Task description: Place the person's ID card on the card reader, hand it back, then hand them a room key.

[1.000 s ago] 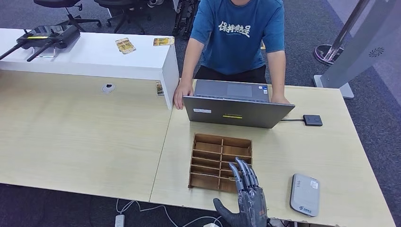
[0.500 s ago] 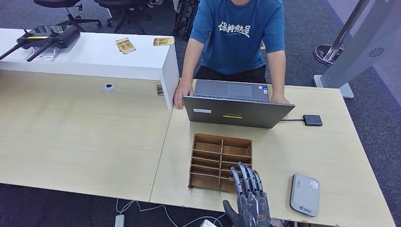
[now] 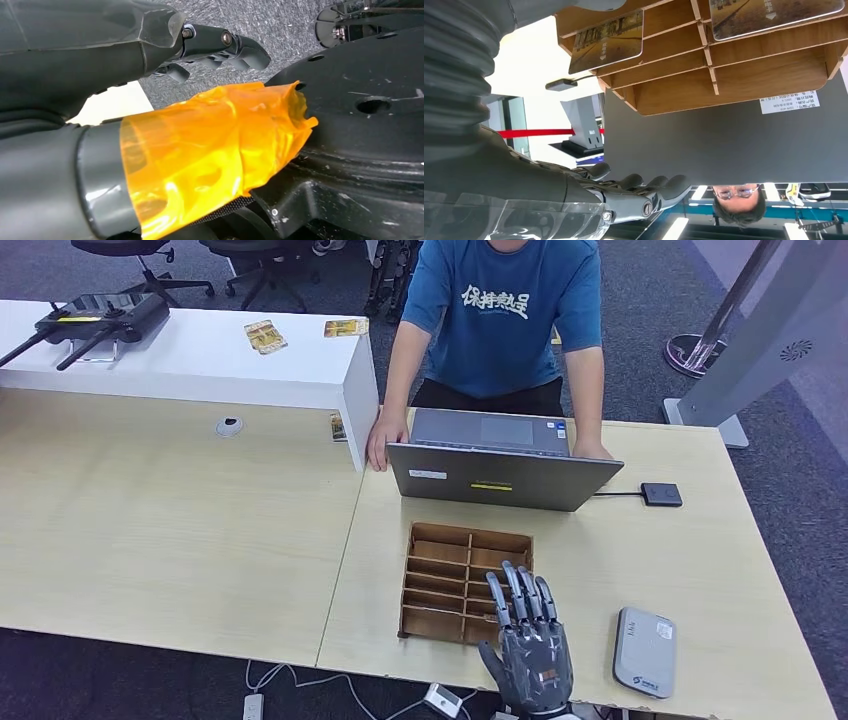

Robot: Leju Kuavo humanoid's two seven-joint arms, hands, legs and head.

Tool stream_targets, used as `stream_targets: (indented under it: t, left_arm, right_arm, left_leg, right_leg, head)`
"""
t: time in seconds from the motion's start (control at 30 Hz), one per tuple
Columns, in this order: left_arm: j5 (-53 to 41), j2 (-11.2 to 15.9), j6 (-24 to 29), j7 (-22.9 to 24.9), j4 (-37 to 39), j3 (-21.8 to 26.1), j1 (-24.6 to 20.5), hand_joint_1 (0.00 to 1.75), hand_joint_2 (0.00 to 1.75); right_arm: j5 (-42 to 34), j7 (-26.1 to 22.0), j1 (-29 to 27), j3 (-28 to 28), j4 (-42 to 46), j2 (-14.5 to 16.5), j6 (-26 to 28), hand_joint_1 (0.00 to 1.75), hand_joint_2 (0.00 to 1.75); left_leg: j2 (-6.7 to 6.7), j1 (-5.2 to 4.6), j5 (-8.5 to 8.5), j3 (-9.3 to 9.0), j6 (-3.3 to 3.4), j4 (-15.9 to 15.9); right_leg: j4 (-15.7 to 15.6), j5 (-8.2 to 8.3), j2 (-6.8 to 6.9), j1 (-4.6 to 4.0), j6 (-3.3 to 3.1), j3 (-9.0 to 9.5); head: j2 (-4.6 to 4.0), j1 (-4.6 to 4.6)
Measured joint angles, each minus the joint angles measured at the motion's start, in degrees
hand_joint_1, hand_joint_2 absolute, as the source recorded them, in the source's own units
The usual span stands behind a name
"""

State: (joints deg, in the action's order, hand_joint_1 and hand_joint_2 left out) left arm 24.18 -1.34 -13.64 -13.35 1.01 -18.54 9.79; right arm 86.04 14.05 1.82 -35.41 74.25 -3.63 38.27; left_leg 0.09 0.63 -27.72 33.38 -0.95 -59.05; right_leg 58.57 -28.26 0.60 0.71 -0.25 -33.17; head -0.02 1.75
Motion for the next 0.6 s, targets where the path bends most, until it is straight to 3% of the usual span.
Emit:
stream_targets:
  t: [0.27, 0.6]
  left_arm:
    - [0.17, 0.01, 0.11, 0.0, 0.0, -0.03, 0.0, 0.0, 0.0]
    - [1.85, -0.38, 0.44, 0.45, 0.0, -0.02, 0.01, 0.0, 0.0]
  right_arm:
    - [0.65, 0.23, 0.97, 0.0, 0.26, -0.25, -1.7, 0.0, 1.75]
    - [-1.25, 2.92, 2.38, -1.94, 1.4, -3.48, -12.92, 0.0, 1.75]
  left_leg:
    - [0.0, 0.0, 0.0, 0.0, 0.0, 0.0]
    - [0.0, -0.01, 0.0, 0.01, 0.0, -0.01]
  right_leg:
    - [0.0, 0.0, 0.0, 0.0, 0.0, 0.0]
    - [-0.01, 0.01, 0.0, 0.01, 0.01, 0.01]
  head:
    - [0.0, 0.0]
    - [0.0, 0.0]
